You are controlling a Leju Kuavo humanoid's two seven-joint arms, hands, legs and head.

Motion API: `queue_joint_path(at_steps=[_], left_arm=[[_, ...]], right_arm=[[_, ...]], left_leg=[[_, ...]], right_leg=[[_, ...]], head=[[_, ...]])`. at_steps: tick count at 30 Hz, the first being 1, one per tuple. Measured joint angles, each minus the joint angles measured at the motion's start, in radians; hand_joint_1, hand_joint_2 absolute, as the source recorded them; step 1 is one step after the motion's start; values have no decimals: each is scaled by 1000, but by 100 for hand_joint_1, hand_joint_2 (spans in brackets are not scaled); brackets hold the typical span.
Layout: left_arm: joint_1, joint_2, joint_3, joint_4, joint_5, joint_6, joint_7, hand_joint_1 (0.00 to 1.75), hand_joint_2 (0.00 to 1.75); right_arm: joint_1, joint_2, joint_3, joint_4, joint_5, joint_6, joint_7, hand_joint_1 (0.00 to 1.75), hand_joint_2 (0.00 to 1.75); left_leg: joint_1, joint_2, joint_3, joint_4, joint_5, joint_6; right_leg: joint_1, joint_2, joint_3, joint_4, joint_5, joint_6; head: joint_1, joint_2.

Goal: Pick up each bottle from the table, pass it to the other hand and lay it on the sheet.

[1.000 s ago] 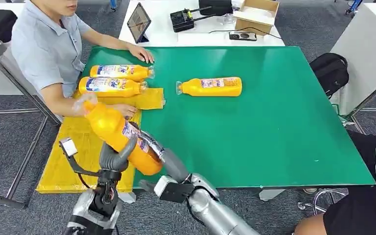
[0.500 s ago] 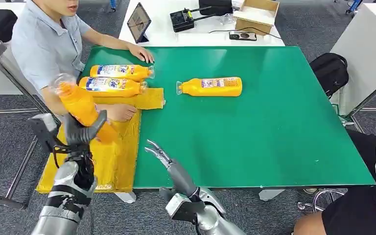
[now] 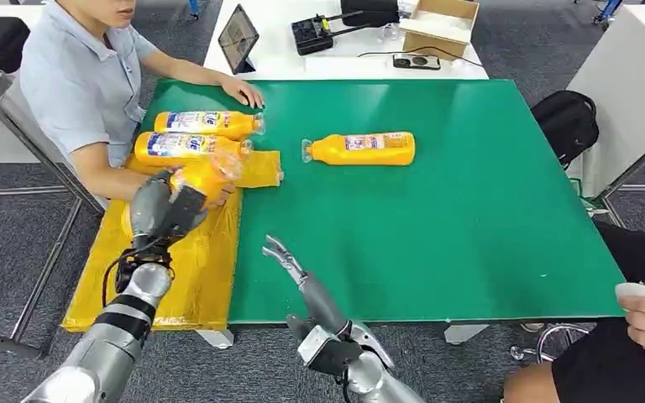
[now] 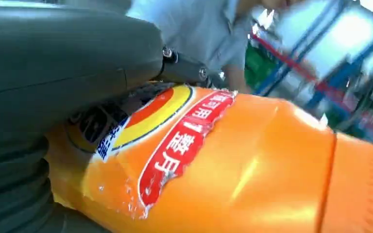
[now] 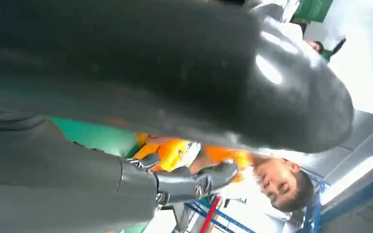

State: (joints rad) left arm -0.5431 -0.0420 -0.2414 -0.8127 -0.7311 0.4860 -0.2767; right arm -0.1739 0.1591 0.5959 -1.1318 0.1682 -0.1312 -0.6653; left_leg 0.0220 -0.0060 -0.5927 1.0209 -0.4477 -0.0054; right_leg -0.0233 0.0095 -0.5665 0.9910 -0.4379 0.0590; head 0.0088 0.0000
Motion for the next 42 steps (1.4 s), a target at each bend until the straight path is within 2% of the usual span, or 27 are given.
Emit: queue_joint_path(at_steps=[4, 9, 10, 11, 13, 14, 15, 19, 23, 28, 33, 37, 40, 41, 42], left_arm=[[-43, 13, -68, 127, -211, 52, 89, 175, 175], [-66, 16, -113, 239, -257, -1, 132, 175, 175], [-66, 16, -117, 252, -262, -10, 134, 155, 175], [-67, 14, -122, 269, -266, -33, 137, 155, 175], [-69, 10, -124, 294, -274, -61, 138, 30, 175], [-71, 8, -126, 304, -274, -76, 137, 30, 175], [-76, 6, -127, 313, -274, -88, 136, 0, 175], [-87, 3, -126, 332, -237, -161, 86, 0, 175], [-98, -11, -81, 329, -100, -327, -20, 0, 175], [-101, -29, -14, 293, 70, -539, -96, 0, 175], [-74, -32, 26, 229, 187, -659, -153, 0, 175], [-8, -32, 61, 115, 334, -655, -241, 0, 175], [69, -64, 106, -62, 436, -468, -325, 0, 175], [85, -76, 119, -136, 485, -426, -325, 0, 175], [104, -84, 127, -184, 533, -406, -325, 0, 175]], right_arm=[[1, 0, -1, 0, 7, 6, 0, 0, 0], [2, 0, -6, 0, 20, 11, 0, 0, 0], [2, 0, -7, 0, 21, 12, 0, 0, 0], [3, 0, -9, 0, 22, 17, 0, 0, 0], [4, 0, -13, 0, 27, 22, 0, 0, 0], [4, 0, -16, 0, 30, 22, 0, 0, 0], [4, -1, -16, 0, 32, 23, 0, 0, 0], [5, -3, -23, 0, 34, 21, 0, 0, 0], [6, -8, -30, -1, 23, 11, 0, 0, 0], [6, -16, -31, -8, 3, -12, 0, 0, 0], [6, -23, -31, -12, -18, -25, 0, 0, 0], [6, -27, -31, -19, -27, -32, 0, 0, 0], [10, -29, -29, -30, -17, -68, 0, 0, 0], [11, -29, -28, -39, -15, -99, 0, 0, 175], [16, -27, -25, -52, -16, -150, 0, 0, 175]], left_leg=[[0, 1, 0, 0, 0, 0], [0, 1, 0, 0, 0, 0], [0, 1, 0, 0, 0, 0], [0, 1, 0, 0, 0, 0], [0, 1, 0, 0, 0, 0], [0, 0, 0, 0, 0, 0], [0, 0, 0, 0, 0, 0], [0, 0, 1, 0, 0, 0], [-1, -4, 6, 0, 0, 0], [-1, -4, 7, 0, 1, 1], [-1, -3, 7, 0, 2, 1], [-1, -3, 5, 0, 3, 1], [-1, -2, 2, 0, 3, 1], [-1, -3, 1, 0, 3, 1], [-1, -4, 1, 0, 3, 1]], right_leg=[[0, 1, 0, 0, 0, 0], [0, 1, 0, 0, 0, 0], [0, 1, 0, 0, 0, 0], [0, 1, 0, 0, 0, 0], [0, 1, 0, 0, 0, 0], [0, 1, 0, 0, 0, 0], [0, 0, 0, 0, 0, 0], [0, 0, 2, 0, 0, 0], [-1, -3, 7, -1, 0, 0], [-1, -3, 9, -1, 0, 1], [0, -3, 8, -1, 2, 2], [0, -3, 6, 0, 2, 2], [-1, -2, 4, 0, 2, 2], [-1, -3, 3, 0, 2, 2], [-1, -3, 3, 0, 1, 2]], head=[[0, 0], [0, 0], [-1, 0], [0, 0], [0, 0], [-1, 0], [-1, 0], [-1, 0], [-1, 0], [-1, 0], [-1, 0], [0, 0], [0, 0], [0, 0], [0, 0]])
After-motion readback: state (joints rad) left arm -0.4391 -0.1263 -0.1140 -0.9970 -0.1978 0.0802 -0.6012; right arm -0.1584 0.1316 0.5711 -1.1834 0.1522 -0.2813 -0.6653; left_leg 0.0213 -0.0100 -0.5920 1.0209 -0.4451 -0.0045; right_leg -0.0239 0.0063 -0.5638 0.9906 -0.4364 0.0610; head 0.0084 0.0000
